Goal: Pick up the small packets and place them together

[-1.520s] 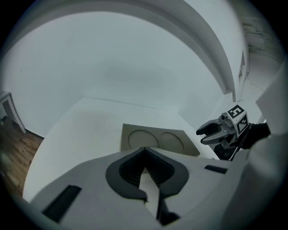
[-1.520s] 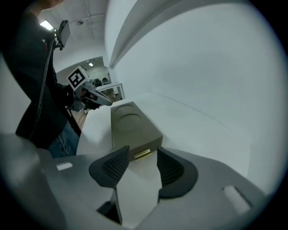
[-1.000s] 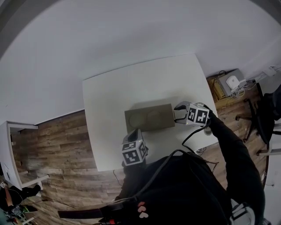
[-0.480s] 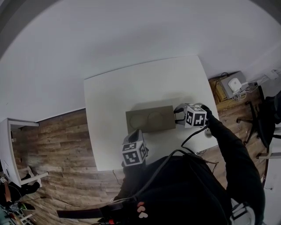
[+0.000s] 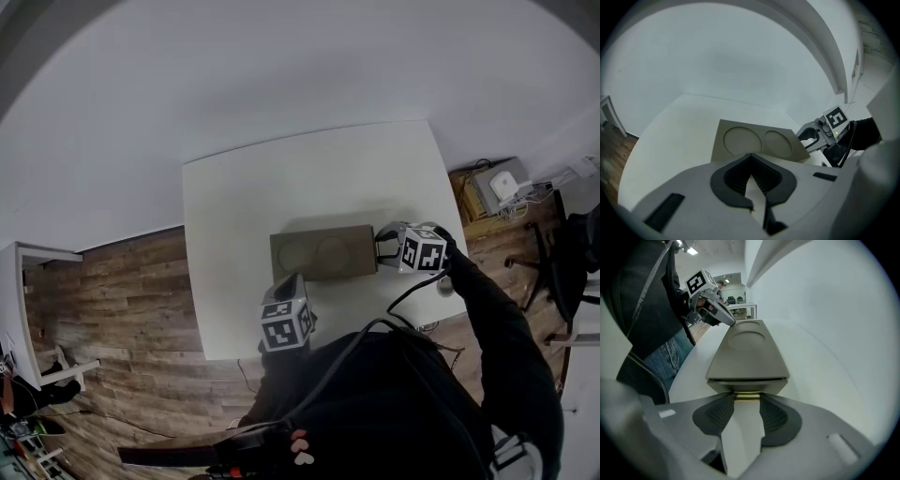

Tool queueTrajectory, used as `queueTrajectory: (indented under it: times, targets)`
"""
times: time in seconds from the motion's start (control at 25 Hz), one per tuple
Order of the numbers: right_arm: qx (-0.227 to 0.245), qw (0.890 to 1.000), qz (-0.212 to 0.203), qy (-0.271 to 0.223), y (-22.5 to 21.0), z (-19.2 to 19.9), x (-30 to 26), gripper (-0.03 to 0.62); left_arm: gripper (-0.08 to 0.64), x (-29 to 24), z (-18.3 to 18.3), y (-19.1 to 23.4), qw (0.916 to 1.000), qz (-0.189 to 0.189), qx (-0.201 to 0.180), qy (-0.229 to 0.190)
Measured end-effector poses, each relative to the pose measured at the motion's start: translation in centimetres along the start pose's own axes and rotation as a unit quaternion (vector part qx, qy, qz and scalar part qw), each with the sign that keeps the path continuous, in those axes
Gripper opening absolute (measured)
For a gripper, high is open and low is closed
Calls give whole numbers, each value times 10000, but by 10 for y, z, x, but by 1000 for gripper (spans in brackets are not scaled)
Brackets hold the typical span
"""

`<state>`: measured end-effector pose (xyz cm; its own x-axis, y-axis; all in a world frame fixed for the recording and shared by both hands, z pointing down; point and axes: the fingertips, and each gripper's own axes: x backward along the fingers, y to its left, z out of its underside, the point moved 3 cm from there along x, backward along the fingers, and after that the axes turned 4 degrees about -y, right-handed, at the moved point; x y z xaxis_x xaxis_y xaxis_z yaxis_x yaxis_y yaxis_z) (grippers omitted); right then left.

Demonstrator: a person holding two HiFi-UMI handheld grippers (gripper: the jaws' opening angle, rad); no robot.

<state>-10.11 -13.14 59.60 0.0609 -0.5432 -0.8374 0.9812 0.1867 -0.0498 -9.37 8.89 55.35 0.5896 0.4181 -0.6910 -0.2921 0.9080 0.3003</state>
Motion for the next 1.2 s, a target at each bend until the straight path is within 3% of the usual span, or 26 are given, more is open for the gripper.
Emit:
queueTrajectory:
  times: [1.2]
  targets:
    - [-238,9975,232,617,0,72,48,167,-1,0,0,0,10000,-50,78,-25]
